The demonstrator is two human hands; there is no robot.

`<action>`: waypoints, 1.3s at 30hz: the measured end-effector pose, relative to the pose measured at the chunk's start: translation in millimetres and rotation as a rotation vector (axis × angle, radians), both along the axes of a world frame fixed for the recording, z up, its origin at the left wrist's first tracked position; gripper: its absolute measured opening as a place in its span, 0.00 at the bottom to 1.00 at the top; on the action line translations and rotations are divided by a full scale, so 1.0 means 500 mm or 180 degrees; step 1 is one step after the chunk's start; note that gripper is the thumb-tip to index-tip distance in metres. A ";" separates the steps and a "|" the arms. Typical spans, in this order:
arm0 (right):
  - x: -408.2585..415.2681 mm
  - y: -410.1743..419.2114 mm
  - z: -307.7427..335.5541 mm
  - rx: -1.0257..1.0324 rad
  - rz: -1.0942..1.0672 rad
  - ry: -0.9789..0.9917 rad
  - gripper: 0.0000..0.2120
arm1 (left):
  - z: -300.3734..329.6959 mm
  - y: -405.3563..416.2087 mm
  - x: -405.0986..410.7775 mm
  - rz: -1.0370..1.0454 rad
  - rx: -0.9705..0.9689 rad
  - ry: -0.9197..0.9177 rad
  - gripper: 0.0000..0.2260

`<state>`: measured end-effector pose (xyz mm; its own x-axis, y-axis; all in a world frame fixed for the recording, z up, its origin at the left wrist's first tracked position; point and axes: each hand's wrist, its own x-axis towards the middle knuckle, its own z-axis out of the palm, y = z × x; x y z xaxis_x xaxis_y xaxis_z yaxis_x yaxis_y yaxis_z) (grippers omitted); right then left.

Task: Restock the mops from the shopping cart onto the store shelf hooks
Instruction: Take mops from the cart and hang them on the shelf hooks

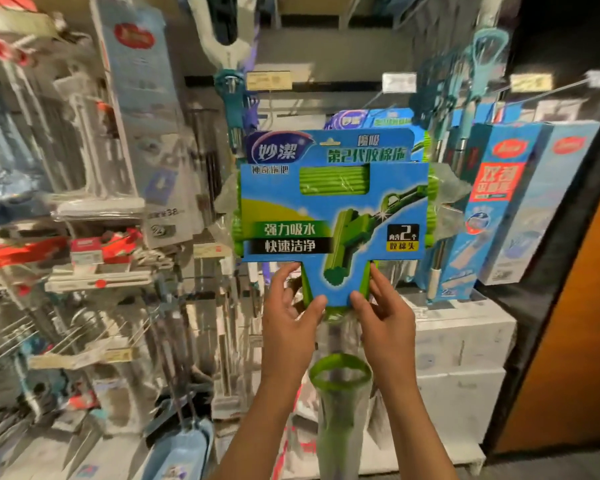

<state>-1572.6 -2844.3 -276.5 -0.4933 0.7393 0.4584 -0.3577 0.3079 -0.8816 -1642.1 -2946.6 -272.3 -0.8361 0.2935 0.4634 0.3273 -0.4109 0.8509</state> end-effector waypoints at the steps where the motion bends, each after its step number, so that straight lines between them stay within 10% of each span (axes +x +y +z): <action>1: 0.001 0.020 0.001 -0.0009 0.0002 0.0014 0.25 | 0.000 0.021 0.000 -0.0027 -0.0001 -0.0002 0.26; 39: -0.256 0.535 0.104 0.0133 -0.0209 0.0231 0.22 | 0.096 0.550 -0.280 -0.0391 -0.0014 0.0071 0.28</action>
